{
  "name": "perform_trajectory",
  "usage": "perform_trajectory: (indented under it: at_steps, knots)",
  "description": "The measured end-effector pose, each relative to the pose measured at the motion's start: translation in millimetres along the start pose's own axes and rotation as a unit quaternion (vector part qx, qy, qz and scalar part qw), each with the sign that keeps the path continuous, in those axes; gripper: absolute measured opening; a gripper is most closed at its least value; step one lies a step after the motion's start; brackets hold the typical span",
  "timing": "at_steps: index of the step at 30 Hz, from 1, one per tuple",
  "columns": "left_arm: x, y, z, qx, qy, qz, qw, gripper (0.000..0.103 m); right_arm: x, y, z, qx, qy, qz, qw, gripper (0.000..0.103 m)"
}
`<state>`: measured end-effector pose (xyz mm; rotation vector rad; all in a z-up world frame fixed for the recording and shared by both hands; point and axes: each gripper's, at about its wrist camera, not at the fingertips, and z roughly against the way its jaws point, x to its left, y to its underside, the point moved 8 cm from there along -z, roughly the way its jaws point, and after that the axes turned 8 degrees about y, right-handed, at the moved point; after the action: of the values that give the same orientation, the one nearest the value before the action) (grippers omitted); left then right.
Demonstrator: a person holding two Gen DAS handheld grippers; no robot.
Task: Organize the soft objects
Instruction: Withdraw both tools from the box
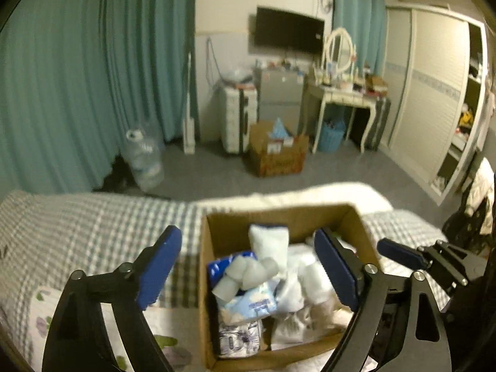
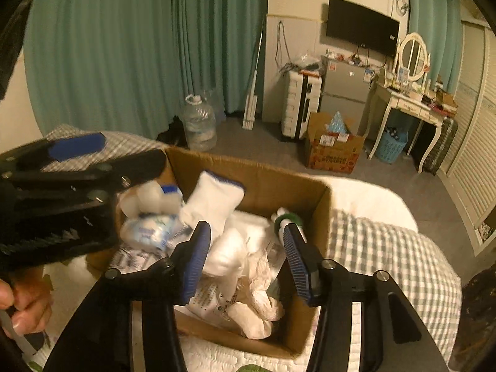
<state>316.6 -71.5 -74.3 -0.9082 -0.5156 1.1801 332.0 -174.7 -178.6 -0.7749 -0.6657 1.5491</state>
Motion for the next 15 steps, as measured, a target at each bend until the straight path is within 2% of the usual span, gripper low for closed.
perform_trajectory:
  at_steps: [7,9,13,15]
  knots:
    - [-2,-30,64,-0.05,-0.011,-0.001,0.9987,0.091,-8,-30,65,-0.053,0.011,-0.013,0.998,0.068]
    - [-2,-35,83,-0.062,-0.013,-0.003,0.998,0.091,-12,-38,89,-0.07,0.011,-0.023,0.997,0.083]
    - [-3,-41,125,-0.091,-0.008,-0.006,0.9958,0.094,-16,-49,136,-0.104,0.018,-0.033,0.994,0.088]
    - [-5,-40,144,-0.104,-0.009,-0.006,0.9945,0.094,-18,-52,157,-0.117,0.023,-0.035,0.992,0.095]
